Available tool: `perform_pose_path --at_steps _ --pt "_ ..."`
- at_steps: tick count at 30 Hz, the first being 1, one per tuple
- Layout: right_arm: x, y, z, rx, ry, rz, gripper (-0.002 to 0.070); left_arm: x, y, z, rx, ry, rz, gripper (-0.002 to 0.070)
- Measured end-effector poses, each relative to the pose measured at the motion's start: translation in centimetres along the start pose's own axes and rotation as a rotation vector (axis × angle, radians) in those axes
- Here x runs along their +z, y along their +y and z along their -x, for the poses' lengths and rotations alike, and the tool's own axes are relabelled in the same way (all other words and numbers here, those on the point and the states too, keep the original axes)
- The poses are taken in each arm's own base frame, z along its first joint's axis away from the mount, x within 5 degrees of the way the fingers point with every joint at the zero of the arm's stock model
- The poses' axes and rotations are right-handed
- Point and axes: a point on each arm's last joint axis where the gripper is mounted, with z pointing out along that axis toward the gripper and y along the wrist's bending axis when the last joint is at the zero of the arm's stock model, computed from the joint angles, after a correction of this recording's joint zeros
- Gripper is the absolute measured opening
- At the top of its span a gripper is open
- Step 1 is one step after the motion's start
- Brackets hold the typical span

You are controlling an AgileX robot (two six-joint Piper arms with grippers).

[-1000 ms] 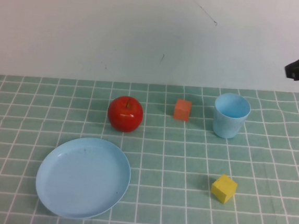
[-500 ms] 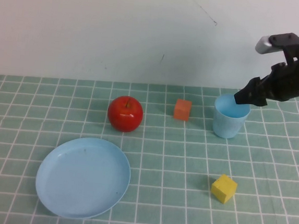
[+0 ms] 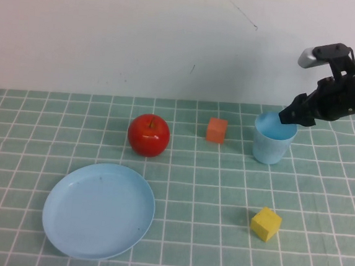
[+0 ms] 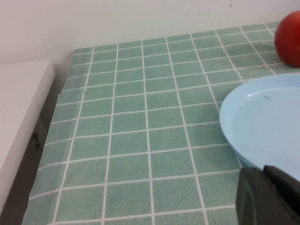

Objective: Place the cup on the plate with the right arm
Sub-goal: Pick up the cup from the table, then place the cup on the plate

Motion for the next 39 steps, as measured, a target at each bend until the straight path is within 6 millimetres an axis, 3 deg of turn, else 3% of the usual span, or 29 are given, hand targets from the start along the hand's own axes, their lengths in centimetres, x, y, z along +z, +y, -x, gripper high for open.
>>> perform_pose_path --at_steps 8,11,15,20,23,26,34,39 --pt "2.1 -0.1 -2.0 0.005 0.107 0.071 0.0385 0.0 0.0 0.0 0.0 0.0 0.0 -0.0003" --pt "2.5 -0.1 -2.5 0.002 0.136 0.088 0.0276 0.0 0.0 0.0 0.0 0.0 0.0 -0.0003" --pt "2.1 0.2 -1.7 -0.019 0.145 0.126 0.0062 0.0 0.0 0.0 0.0 0.0 0.0 -0.0003" --pt "0.5 1.6 1.4 -0.101 0.124 0.198 0.0027 0.0 0.0 0.0 0.0 0.0 0.0 -0.0003" --pt "-0.6 4.0 3.9 -0.188 0.113 0.262 0.0027 0.0 0.0 0.0 0.0 0.0 0.0 -0.0003" --pt "-0.6 7.7 5.4 -0.275 0.13 0.34 0.0027 0.0 0.0 0.0 0.0 0.0 0.0 -0.0003" --pt "2.1 19.5 6.1 -0.464 0.151 0.485 0.0026 0.0 0.0 0.0 0.0 0.0 0.0 -0.0003" --pt "2.9 24.1 6.0 -0.544 0.134 0.503 0.0026 0.0 0.0 0.0 0.0 0.0 0.0 -0.0003"
